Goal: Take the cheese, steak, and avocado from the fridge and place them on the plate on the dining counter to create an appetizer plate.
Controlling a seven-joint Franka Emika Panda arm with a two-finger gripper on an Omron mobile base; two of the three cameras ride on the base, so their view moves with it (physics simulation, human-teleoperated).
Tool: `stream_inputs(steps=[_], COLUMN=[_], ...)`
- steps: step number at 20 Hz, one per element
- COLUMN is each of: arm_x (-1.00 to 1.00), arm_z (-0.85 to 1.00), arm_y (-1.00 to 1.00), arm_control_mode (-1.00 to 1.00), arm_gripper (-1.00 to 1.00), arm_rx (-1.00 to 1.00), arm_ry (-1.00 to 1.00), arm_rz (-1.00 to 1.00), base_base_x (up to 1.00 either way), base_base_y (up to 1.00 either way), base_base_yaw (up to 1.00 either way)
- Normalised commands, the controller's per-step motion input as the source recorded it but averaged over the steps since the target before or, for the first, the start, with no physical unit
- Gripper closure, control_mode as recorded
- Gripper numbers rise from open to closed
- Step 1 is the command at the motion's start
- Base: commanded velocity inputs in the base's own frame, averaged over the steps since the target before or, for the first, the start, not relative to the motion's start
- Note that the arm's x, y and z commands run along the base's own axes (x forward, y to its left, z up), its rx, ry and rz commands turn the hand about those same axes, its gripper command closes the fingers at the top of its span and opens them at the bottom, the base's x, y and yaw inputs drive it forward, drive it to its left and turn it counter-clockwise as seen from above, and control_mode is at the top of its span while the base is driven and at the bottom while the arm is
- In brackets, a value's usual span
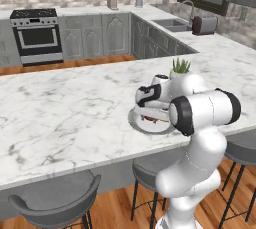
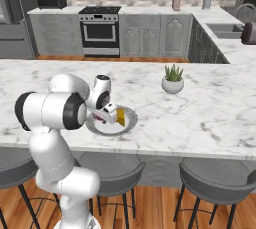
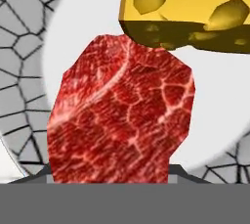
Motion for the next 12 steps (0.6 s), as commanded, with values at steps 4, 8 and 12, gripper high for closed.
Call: stream_inputs(steps=[4,8,12], arm_x=[0.0,0.0,-0.38], arm_z=[-0.51,-0.05,0.61], arm_y=[0.12,0.01,-0.03], arm_control_mode=[-1.0,-1.0,-1.0], arm_gripper=[-1.0,-1.0,-1.0], arm_rx=[-0.08,-0.02,0.0], arm_ry=[0.0,0.0,-0.03], arm_rz=[0.0,-0.01,-0.01], base_base_x=[0.0,0.0,0.0], base_base_y=[0.0,0.0,0.0], base_base_yaw=[0.0,0.0,0.0])
